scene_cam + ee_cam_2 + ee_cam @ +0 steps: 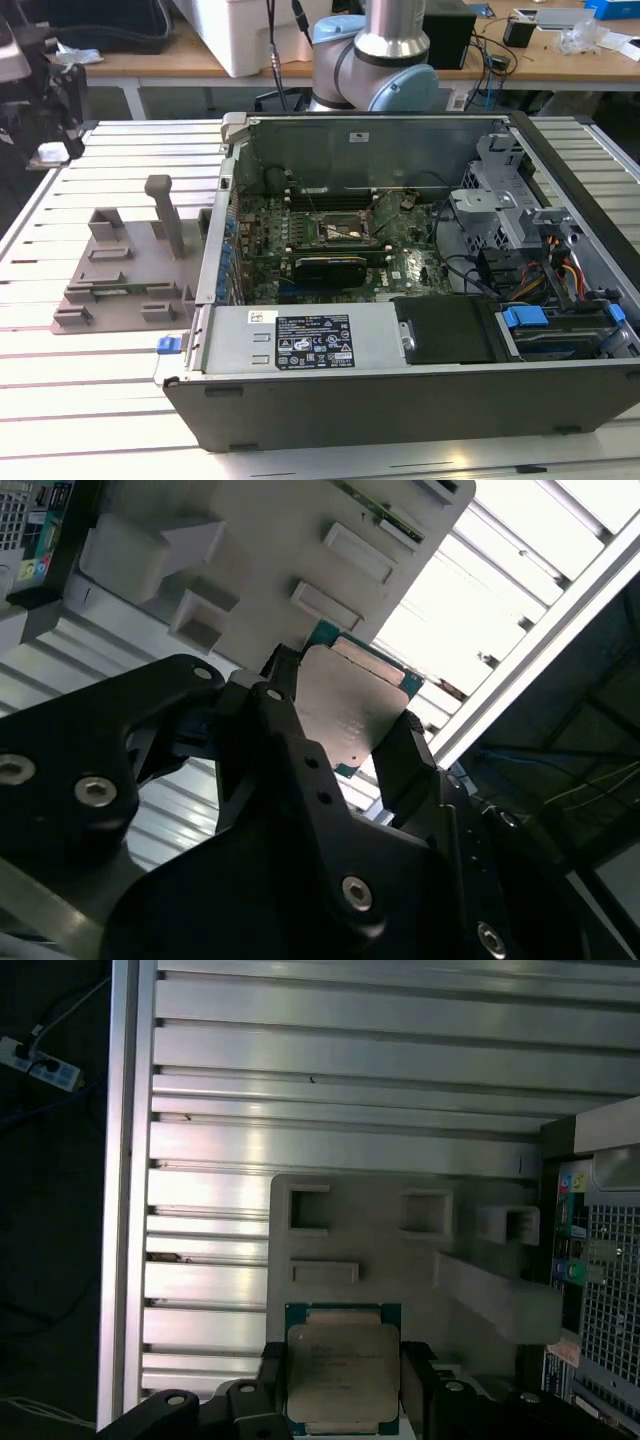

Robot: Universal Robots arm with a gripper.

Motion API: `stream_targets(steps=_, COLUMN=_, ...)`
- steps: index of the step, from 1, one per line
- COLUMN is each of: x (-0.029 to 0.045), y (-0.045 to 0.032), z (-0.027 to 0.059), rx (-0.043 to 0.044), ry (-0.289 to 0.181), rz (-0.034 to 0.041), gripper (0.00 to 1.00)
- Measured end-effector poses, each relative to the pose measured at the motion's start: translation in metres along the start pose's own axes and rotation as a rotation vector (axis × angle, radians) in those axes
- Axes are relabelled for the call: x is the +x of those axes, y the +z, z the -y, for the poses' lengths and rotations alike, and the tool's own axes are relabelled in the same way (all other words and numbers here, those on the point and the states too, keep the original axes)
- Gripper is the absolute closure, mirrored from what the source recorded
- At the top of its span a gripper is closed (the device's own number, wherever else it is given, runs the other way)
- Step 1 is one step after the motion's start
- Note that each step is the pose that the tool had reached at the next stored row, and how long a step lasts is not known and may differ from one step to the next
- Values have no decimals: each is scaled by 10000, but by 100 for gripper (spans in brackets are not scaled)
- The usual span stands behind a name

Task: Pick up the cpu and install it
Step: 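Pick up the cpu and move it towards the insertion slot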

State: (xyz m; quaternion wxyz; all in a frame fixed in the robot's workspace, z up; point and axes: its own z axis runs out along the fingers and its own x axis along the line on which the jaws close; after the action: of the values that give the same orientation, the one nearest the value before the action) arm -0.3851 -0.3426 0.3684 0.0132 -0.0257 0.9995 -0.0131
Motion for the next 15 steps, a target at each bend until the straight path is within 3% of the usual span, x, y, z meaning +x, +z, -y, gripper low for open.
stream_targets(steps=4, x=-5, y=-155, z=-8, rx=5, ry=-1, rz=-1, gripper=45)
stream_targets(steps=12, x=-7, y=-163, z=-9, rx=5, ry=1, rz=-2, gripper=45)
stream_targets(steps=15, x=-40, y=-161, z=-7, rx=5, ry=0, rz=0, gripper=45)
